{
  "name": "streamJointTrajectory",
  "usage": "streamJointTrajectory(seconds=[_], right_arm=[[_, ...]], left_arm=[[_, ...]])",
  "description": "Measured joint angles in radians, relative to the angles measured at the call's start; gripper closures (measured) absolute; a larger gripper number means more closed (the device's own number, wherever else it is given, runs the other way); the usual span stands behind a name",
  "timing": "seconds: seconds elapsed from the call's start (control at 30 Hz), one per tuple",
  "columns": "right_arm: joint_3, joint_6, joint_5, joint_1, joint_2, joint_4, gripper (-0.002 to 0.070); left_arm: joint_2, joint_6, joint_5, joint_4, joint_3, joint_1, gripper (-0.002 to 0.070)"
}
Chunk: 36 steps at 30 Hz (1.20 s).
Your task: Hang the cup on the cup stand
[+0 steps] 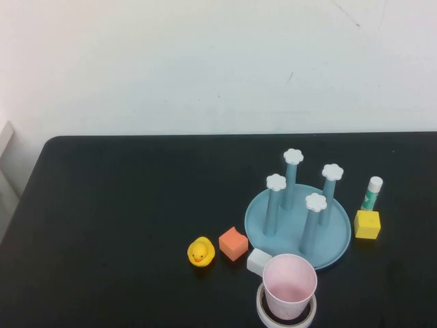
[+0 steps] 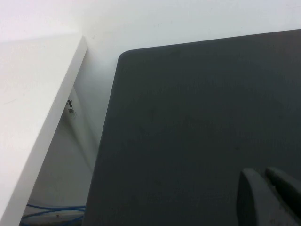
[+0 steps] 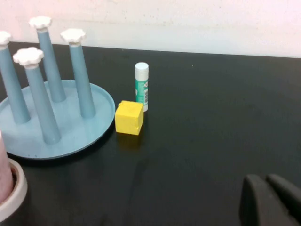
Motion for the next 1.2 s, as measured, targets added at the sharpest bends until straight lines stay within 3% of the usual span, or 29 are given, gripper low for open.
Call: streamJointTrajectory(seconds=[0.33,1.2], right_arm=[[0.0,-0.129,0.0,0.0,0.0,-0.007,0.0678],[0.0,-0.139,0.004,0.0,0.0,-0.015,0.0678]], left_arm=[[0.0,0.004,0.0,0.0,0.0,0.0,0.0676],[0.0,0.003,0.0,0.0,0.0,-0.002,0.0676]])
